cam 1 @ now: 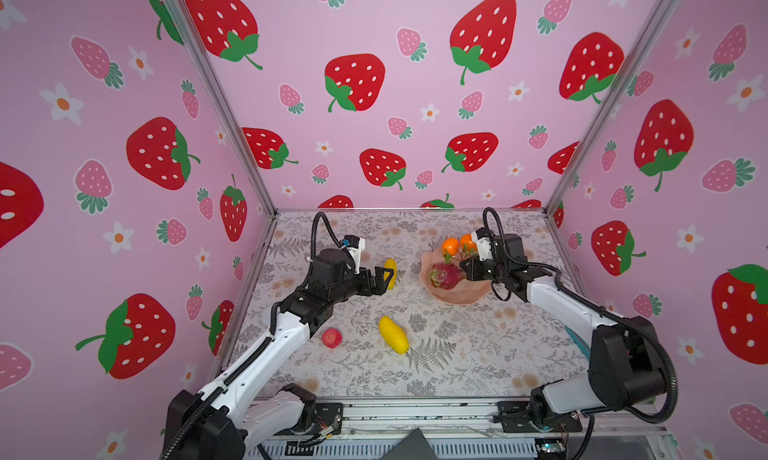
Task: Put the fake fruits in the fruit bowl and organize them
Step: 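Place oranges in the bowl with right gripper while left reaches for yellow fruit, then grasp the small yellow fruit with the left gripper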
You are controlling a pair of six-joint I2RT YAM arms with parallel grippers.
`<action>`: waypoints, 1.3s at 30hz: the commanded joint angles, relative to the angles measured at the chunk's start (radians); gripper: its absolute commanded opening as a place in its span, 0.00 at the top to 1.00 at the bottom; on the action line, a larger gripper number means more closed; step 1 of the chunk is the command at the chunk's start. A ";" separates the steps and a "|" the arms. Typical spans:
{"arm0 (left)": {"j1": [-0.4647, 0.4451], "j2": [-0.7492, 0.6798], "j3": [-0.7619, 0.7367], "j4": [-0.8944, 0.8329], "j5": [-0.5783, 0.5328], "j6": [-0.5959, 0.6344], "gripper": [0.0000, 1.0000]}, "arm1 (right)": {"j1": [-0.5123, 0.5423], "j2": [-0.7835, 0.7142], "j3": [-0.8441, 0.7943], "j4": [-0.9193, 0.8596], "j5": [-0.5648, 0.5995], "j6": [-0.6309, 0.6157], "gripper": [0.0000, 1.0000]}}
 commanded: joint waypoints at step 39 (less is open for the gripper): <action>-0.045 0.545 0.288 -0.056 -0.248 0.147 0.03 | -0.167 0.220 0.033 0.133 -0.327 0.103 0.56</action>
